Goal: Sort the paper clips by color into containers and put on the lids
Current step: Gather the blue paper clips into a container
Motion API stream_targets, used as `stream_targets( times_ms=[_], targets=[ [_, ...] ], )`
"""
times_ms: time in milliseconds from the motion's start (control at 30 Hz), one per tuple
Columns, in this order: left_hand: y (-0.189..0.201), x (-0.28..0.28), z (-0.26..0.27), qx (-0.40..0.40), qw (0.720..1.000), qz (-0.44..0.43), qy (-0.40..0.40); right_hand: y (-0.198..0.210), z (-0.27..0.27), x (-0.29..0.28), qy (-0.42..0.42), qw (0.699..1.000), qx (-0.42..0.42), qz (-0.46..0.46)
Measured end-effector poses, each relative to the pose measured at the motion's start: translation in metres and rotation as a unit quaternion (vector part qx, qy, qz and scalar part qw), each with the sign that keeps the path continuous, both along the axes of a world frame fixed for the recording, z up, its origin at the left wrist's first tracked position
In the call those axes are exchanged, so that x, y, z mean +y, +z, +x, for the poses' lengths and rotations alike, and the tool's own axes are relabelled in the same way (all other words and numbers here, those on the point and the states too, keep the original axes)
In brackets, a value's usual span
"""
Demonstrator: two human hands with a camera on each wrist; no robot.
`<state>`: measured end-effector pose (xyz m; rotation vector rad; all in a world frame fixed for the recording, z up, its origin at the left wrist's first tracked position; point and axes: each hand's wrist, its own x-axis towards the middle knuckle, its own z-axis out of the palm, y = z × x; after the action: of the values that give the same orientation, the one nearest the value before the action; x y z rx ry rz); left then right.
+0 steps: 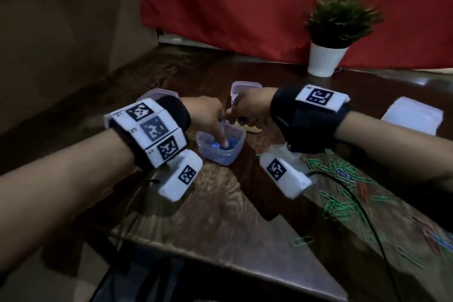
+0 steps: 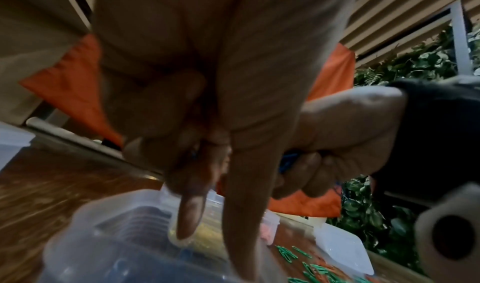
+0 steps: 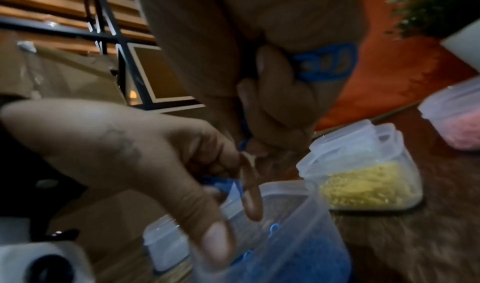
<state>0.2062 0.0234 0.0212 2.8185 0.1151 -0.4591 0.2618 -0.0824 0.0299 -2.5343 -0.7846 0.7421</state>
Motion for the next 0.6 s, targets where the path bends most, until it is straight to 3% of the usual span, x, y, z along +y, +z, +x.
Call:
stream_targets(
  times_ms=[100, 267, 367, 467, 600],
  targets=[
    [0.000, 0.006, 0.003, 0.007, 0.999, -0.032, -0.004, 0.003, 0.007, 0.010, 0.004, 0.999, -0.027, -0.019],
    [0.003, 0.039, -0.019, -0.123, 0.976, -0.165, 0.069, -0.004, -0.004, 0.025, 0.057, 0.992, -0.071, -0.088],
    [-0.005, 0.050, -0.028, -0.061, 0.978, -0.170, 0.102, -0.012, -0.004, 0.034, 0.073, 0.989, -0.076, -0.105],
    [-0.012, 0.047, -0.027, -0.019, 0.985, -0.138, 0.104, -0.007, 0.000, 0.036, 0.054, 0.997, 0.004, -0.059],
    [-0.010, 0.042, -0.024, -0.040, 0.986, -0.127, 0.104, 0.004, 0.005, 0.026, -0.016, 0.997, 0.030, 0.072]
  ],
)
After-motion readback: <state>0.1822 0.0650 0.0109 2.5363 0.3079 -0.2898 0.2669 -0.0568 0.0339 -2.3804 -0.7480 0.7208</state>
